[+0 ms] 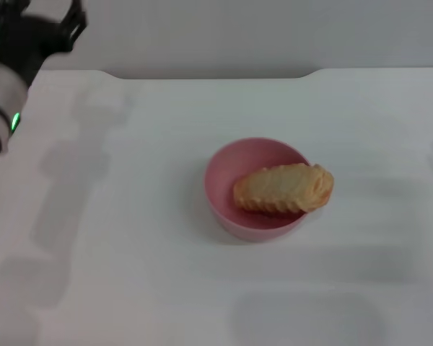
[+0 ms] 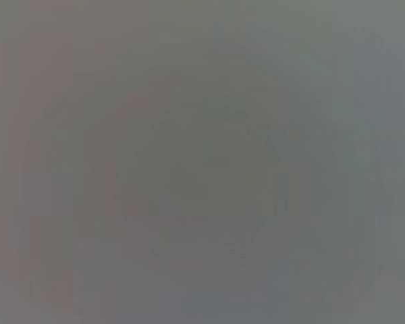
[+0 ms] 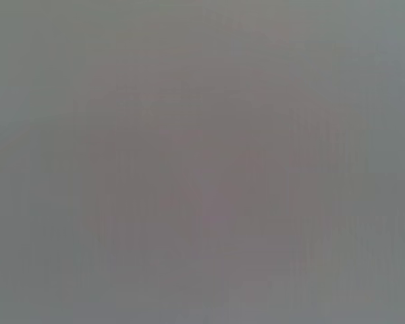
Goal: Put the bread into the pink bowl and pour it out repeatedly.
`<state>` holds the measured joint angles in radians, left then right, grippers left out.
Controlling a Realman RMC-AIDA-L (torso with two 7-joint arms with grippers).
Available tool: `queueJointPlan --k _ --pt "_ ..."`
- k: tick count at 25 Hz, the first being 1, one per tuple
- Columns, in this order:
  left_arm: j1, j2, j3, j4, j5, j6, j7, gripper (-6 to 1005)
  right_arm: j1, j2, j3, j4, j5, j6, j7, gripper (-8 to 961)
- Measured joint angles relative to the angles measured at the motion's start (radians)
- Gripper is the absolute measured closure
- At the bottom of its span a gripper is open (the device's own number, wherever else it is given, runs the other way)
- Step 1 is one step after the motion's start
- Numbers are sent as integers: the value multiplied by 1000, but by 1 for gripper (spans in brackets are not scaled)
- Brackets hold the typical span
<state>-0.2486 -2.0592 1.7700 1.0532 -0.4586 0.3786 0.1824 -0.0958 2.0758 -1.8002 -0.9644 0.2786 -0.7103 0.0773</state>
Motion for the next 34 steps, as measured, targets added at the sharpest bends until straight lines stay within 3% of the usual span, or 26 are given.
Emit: queueJointPlan --k 7,11,16,34 --pt "-27 -4 43 -280 0 183 -96 201 40 4 -25 173 7 -283 -46 174" --pt "-27 -9 65 -343 0 225 -111 201 49 -2 -25 186 7 -298 -11 173" --pt "-22 -9 100 -363 0 278 -133 201 69 2 -21 225 7 -305 -7 171" --pt "-28 -9 106 -376 -2 279 -189 201 97 1 -16 292 60 -319 -2 171"
